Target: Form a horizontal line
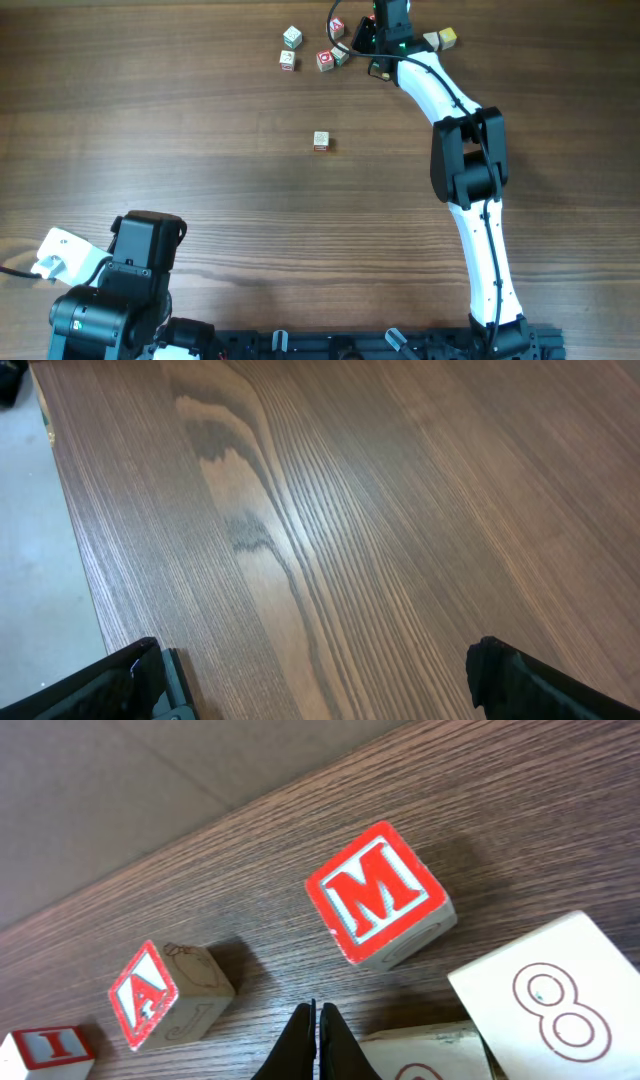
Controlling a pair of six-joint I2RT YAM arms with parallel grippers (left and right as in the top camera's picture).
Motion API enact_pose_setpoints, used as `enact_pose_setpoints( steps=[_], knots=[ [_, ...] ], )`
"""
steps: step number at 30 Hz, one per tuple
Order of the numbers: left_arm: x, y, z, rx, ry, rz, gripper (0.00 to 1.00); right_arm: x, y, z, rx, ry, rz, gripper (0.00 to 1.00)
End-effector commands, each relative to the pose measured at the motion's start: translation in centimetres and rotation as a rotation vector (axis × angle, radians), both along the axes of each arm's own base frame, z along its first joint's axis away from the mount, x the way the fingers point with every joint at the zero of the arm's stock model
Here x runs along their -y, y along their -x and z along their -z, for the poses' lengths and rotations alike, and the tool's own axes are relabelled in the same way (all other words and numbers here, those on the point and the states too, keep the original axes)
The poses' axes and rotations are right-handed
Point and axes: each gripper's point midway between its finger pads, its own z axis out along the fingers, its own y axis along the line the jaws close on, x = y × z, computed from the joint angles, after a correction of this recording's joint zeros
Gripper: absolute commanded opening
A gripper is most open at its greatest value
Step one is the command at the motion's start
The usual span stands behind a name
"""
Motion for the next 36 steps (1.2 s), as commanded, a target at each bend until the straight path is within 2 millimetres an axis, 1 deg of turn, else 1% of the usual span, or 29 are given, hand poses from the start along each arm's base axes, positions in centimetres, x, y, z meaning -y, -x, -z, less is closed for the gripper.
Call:
enact_pose_setpoints(
  steps=[1, 2, 3, 6, 8, 10, 11, 13, 14, 15, 16, 18, 19, 20, 24, 26, 29, 32, 35, 36],
  knots=[
    [-0.2, 0.1, 0.0, 0.015, 0.002, -0.025, 1.00, 0.3, -0.2, 0.2, 0.005, 0.043, -0.020, 0.05],
    [-0.2, 0.1, 0.0, 0.015, 0.002, -0.025, 1.00, 0.1, -0.3, -0.4, 0.019, 0.046, -0.038, 0.05],
    [-0.2, 0.1, 0.0, 0.015, 0.002, -0.025, 1.00, -0.1, -0.6, -1.5, 0.041, 0.049, -0.048, 0.05],
    [-0.2, 0.1, 0.0, 0.015, 0.002, -0.025, 1.00, -0.1, -1.7, -6.7, 0.139, 0.056, -0.050, 0.05],
    [-0.2, 0.1, 0.0, 0.015, 0.002, -0.025, 1.00, 0.5, -2.2, -9.9, 0.195, 0.069, -0.019, 0.05],
    [-0.2, 0.1, 0.0, 0.015, 0.002, -0.025, 1.00, 1.6, -2.4, -11.9, 0.232, 0.098, 0.031, 0.05],
    [-0.2, 0.1, 0.0, 0.015, 0.002, -0.025, 1.00, 2.1, -2.5, -12.2, 0.239, 0.115, 0.055, 0.05],
    [-0.2, 0.1, 0.0, 0.015, 0.003, -0.025, 1.00, 2.8, -2.5, -12.0, 0.232, 0.144, 0.062, 0.05],
    [-0.2, 0.1, 0.0, 0.015, 0.003, -0.025, 1.00, 3.0, -2.3, -11.3, 0.213, 0.150, 0.064, 0.05],
    [-0.2, 0.1, 0.0, 0.015, 0.002, -0.025, 1.00, 3.5, -2.0, -9.9, 0.175, 0.158, 0.069, 0.05],
    [-0.2, 0.1, 0.0, 0.015, 0.003, -0.025, 1.00, 3.7, -1.8, -9.2, 0.150, 0.160, 0.073, 0.05],
    [-0.2, 0.1, 0.0, 0.015, 0.002, -0.025, 1.00, 4.5, -1.2, -6.9, 0.086, 0.173, 0.084, 0.05],
    [-0.2, 0.1, 0.0, 0.015, 0.002, -0.025, 1.00, 4.8, -1.1, -6.4, 0.072, 0.178, 0.086, 0.05],
    [-0.2, 0.1, 0.0, 0.015, 0.002, -0.025, 1.00, 4.8, -0.8, -4.8, 0.031, 0.169, 0.068, 0.05],
    [-0.2, 0.1, 0.0, 0.015, 0.002, -0.025, 1.00, 4.2, -0.4, -4.0, 0.005, 0.144, 0.035, 0.04],
    [-0.2, 0.1, 0.0, 0.015, 0.002, -0.025, 1.00, 4.2, -0.3, -3.7, -0.009, 0.131, 0.049, 0.05],
    [-0.2, 0.1, 0.0, 0.015, 0.003, -0.025, 1.00, 3.3, 0.0, -3.3, -0.023, 0.098, 0.008, 0.05],
    [-0.2, 0.1, 0.0, 0.015, 0.002, -0.025, 1.00, 2.9, 0.2, -2.6, -0.039, 0.084, -0.009, 0.05],
    [-0.2, 0.1, 0.0, 0.015, 0.003, -0.025, 1.00, 2.8, 0.5, -1.3, -0.069, 0.071, -0.003, 0.05],
    [-0.2, 0.1, 0.0, 0.015, 0.002, -0.025, 1.00, 2.9, 0.6, -0.5, -0.083, 0.063, 0.007, 0.05]
  ],
)
